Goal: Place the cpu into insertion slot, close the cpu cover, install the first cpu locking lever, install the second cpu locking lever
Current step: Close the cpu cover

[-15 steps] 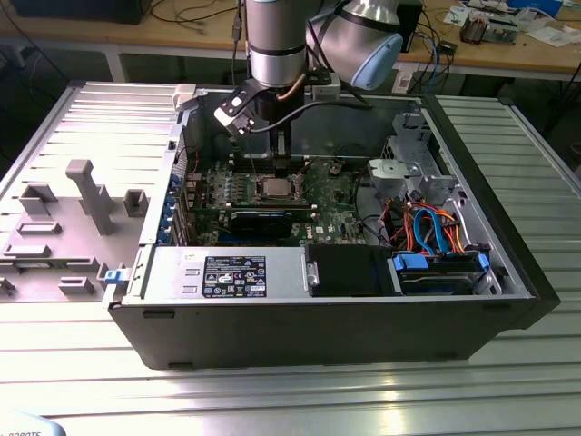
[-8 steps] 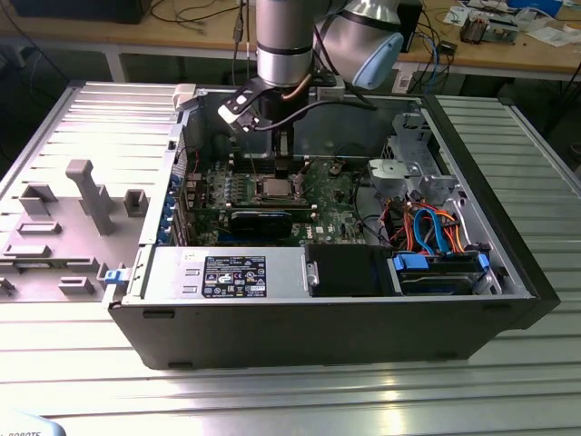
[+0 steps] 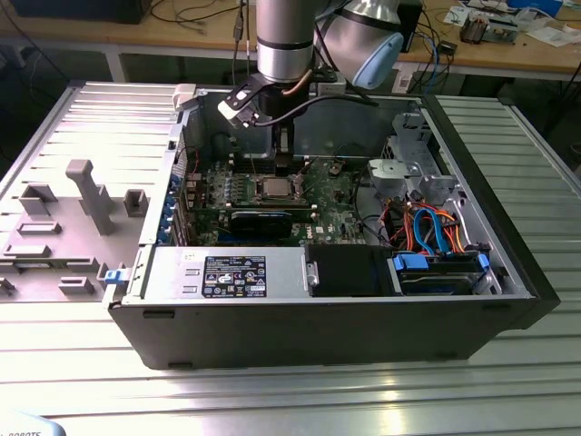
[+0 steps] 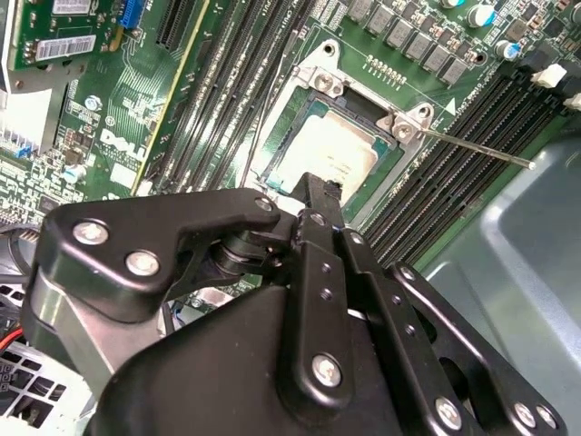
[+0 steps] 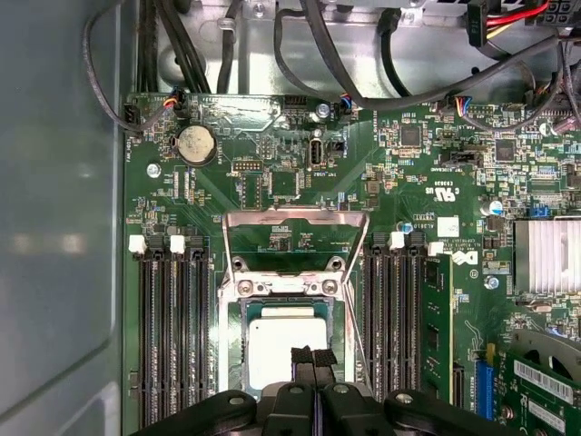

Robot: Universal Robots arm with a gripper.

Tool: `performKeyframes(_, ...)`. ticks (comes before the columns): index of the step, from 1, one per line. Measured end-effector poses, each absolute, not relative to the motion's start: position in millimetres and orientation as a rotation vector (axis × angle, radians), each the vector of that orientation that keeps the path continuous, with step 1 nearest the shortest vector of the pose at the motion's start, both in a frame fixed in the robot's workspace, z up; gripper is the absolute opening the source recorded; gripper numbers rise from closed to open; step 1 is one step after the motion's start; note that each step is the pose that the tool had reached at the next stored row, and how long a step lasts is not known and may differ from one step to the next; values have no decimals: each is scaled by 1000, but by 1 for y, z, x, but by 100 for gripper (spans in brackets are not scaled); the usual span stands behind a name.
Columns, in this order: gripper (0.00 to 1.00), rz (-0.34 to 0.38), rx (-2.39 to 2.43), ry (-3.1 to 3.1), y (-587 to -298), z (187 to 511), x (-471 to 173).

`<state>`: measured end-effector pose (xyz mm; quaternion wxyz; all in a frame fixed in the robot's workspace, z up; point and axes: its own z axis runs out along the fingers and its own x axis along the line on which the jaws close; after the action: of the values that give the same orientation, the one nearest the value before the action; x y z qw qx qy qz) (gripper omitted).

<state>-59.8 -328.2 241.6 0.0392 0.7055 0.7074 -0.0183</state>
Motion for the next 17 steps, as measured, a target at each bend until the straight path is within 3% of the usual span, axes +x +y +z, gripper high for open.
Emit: performKeyframes(17,11,-68,2157,2163,-328,244,-60)
